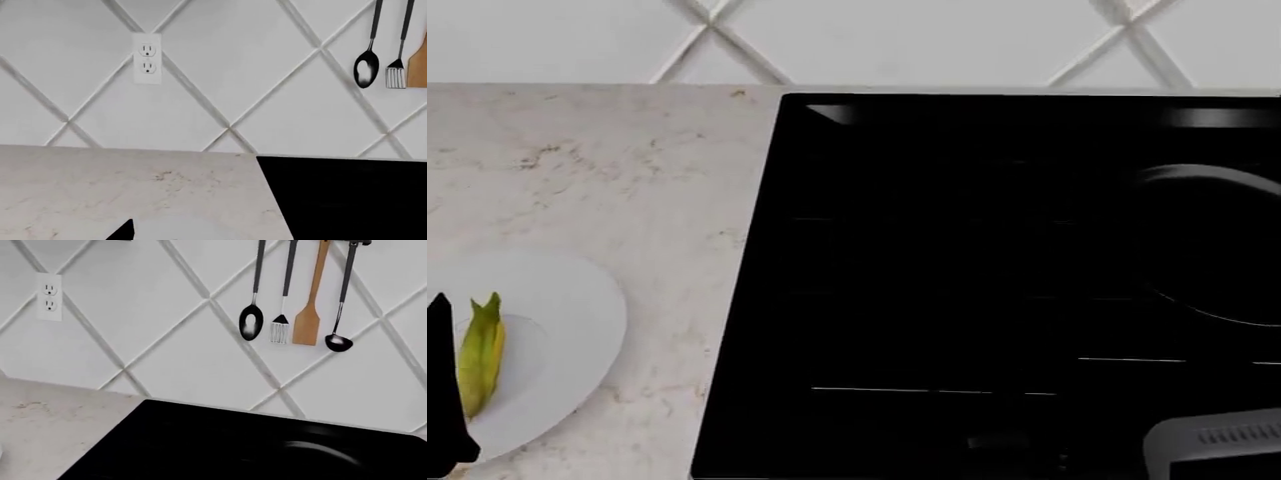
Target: Pick the corn from the plate and place it in the pan.
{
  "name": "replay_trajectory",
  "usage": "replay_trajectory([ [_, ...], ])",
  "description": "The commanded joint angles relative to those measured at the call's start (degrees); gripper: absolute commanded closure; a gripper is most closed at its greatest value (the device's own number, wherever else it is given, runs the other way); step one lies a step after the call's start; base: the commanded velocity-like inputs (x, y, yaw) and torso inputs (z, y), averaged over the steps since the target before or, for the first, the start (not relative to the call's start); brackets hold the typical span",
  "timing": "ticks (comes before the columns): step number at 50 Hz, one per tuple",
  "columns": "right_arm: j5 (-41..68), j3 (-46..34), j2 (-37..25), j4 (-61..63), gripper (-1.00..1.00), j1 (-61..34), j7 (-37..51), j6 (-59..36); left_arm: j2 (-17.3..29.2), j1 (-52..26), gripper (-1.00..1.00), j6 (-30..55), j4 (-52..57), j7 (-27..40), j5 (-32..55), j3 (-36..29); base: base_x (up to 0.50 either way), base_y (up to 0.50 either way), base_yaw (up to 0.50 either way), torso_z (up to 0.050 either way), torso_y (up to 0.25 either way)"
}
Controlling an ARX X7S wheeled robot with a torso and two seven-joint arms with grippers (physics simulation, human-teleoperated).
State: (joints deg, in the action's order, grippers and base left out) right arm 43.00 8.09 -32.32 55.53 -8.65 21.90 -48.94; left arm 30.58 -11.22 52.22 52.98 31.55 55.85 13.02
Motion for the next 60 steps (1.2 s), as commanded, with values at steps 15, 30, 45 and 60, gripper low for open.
replay_trajectory([
  [15,-3.64,-4.28,1.97,-2.26,-1.0,2.52,-1.16,5.36,9.87,-20.79,-1.0,15.58,-16.99,31.3,39.91,-4.65,0.02,0.0,0.0,0.0,0.0],
  [30,-5.16,-6.76,3.1,-3.88,-1.0,4.11,-2.62,8.4,17.35,-33.09,-1.0,11.92,-31.19,51.76,67.79,-22.33,0.0,0.0,0.0,0.0,0.001],
  [45,-5.39,-5.31,2.41,-4.71,-1.0,7.2,-3.86,11.23,14.86,-37.93,-1.0,11.27,-35.68,51.11,62.36,-25.4,0.0,0.0,0.0,0.0,0.0],
  [60,-3.91,-3.57,1.28,-4.22,-1.0,8.47,-3.84,11.43,9.14,-36.05,-1.0,6.32,-40.77,47.94,52.27,-25.76,0.0,0.0,0.0,0.0,0.0],
])
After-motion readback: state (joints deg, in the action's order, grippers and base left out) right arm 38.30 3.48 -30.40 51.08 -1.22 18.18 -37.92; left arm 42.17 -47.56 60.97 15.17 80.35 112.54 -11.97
